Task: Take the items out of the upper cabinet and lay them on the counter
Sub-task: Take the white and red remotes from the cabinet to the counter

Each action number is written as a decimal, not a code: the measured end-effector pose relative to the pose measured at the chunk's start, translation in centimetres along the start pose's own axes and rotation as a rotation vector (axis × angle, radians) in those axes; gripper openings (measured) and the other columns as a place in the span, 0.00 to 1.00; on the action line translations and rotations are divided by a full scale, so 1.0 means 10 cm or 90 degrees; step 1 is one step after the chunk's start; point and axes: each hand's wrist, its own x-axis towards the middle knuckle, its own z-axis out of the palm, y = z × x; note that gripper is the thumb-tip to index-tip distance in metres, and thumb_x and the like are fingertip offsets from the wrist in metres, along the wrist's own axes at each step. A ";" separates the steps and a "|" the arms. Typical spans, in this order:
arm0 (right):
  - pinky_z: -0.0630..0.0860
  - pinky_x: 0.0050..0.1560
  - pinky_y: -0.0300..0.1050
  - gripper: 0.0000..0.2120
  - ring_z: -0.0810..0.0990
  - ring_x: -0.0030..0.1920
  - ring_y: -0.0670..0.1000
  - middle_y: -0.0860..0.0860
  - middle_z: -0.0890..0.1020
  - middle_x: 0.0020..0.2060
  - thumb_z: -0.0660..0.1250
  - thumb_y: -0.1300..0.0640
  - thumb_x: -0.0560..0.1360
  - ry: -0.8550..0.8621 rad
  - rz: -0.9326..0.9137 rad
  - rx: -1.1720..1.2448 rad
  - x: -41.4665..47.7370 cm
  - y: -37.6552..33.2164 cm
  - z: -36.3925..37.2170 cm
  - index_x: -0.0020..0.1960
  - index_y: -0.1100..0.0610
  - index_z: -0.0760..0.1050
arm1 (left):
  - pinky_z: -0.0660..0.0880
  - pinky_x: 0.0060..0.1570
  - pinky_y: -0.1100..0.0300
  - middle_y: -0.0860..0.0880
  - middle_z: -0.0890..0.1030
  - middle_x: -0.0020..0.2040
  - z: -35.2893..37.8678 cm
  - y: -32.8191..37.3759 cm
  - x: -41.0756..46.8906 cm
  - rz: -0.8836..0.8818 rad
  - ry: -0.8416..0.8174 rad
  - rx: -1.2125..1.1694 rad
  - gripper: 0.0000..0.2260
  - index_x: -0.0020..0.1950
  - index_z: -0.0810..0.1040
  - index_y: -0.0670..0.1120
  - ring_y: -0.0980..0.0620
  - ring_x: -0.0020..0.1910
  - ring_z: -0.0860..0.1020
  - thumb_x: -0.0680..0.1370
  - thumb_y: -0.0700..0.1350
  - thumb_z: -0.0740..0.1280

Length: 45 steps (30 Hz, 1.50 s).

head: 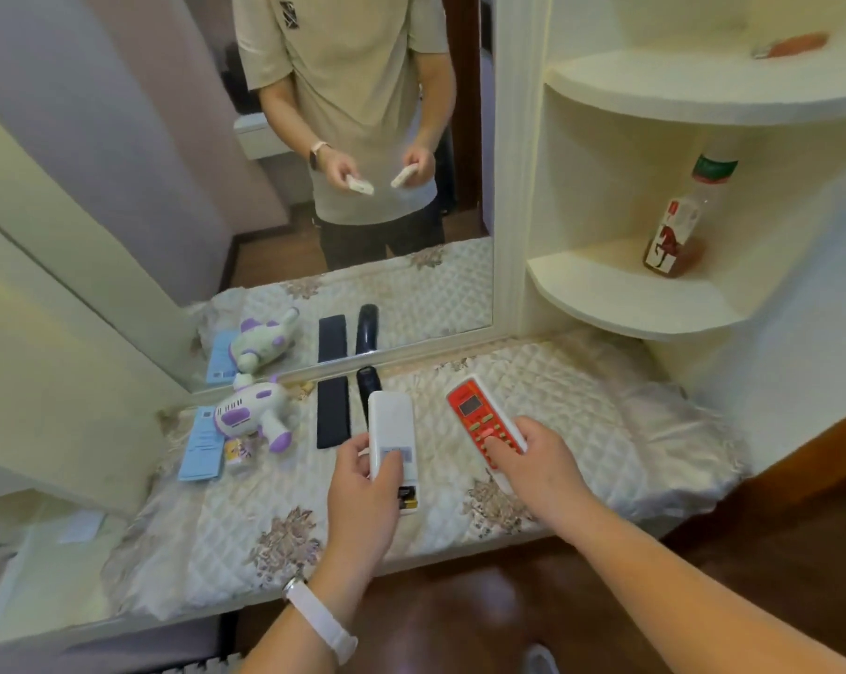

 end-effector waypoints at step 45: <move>0.79 0.48 0.51 0.08 0.82 0.43 0.50 0.49 0.83 0.43 0.64 0.53 0.77 -0.187 0.189 -0.224 2.63 0.62 1.05 0.54 0.54 0.75 | 0.71 0.33 0.66 0.47 0.78 0.49 0.86 -0.98 2.43 -0.159 -0.155 0.178 0.14 0.55 0.73 0.52 0.54 0.38 0.79 0.71 0.40 0.63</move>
